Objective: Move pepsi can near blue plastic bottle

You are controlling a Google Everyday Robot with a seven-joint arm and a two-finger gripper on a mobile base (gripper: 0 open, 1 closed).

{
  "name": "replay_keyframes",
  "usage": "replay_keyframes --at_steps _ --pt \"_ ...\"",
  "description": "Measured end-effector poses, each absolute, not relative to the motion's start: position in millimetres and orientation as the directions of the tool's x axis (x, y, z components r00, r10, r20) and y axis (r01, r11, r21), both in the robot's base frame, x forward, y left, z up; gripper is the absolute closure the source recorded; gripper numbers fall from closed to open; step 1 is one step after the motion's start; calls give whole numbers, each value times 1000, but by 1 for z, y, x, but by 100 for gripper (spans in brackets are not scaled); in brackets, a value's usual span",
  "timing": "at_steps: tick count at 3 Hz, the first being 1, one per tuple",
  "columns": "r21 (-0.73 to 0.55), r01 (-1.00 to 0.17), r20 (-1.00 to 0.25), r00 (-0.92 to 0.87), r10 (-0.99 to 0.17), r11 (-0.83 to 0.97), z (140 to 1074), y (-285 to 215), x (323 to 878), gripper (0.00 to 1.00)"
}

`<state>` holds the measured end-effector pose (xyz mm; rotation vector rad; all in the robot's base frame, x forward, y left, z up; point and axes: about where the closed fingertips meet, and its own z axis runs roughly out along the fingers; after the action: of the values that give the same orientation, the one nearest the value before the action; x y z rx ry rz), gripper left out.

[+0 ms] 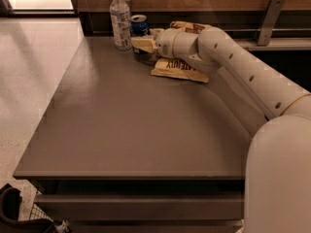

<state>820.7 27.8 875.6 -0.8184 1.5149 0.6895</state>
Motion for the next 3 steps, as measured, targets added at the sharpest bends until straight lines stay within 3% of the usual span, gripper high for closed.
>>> replay_keyframes --at_steps 3 --pt "-31 -827 -994 -33 -103 561 874 39 819 28"
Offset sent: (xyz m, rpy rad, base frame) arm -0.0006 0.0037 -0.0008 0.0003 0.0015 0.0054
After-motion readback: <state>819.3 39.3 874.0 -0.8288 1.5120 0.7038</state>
